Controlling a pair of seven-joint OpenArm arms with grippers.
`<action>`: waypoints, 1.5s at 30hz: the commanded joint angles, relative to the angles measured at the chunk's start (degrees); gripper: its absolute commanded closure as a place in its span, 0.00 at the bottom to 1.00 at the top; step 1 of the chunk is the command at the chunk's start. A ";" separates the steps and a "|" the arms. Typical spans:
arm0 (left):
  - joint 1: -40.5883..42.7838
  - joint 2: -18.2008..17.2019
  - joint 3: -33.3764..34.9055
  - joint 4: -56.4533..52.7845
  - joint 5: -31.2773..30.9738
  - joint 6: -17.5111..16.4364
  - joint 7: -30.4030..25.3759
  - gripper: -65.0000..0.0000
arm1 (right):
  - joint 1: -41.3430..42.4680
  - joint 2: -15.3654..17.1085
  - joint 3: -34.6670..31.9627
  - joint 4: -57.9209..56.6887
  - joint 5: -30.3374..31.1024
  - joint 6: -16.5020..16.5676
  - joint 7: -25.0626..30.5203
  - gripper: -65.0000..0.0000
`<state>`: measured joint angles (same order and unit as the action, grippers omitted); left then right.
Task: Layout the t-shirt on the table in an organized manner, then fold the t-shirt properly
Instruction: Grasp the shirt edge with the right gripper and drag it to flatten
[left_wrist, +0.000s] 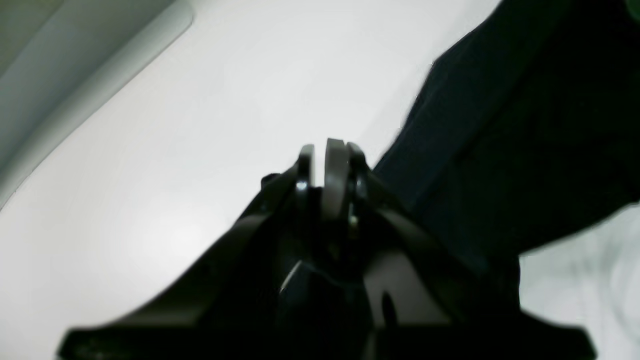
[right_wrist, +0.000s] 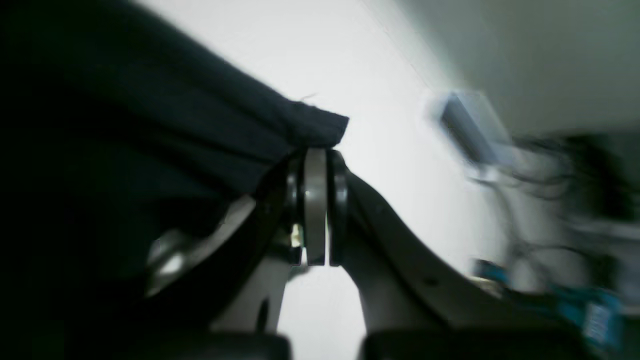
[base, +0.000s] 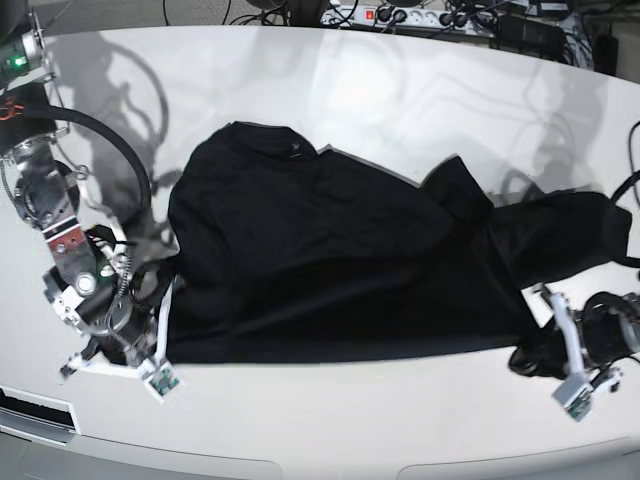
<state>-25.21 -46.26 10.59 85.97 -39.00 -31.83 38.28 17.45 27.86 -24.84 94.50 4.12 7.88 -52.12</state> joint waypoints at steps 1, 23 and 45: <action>-0.20 -1.55 -0.48 0.61 -1.09 -0.98 0.33 1.00 | 0.70 0.85 0.52 0.74 1.36 1.66 -0.72 1.00; 0.79 -9.44 4.87 -0.07 -6.78 -4.15 1.31 0.47 | 1.42 0.72 0.52 0.74 -7.50 -4.74 -1.51 1.00; 8.09 -8.81 4.87 -0.11 -8.92 -1.99 4.72 0.47 | 15.30 -18.53 0.52 -35.93 15.47 9.88 11.30 0.53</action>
<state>-15.94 -53.74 16.16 85.34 -47.48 -33.69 43.59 30.89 9.41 -24.62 57.39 19.11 17.74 -41.71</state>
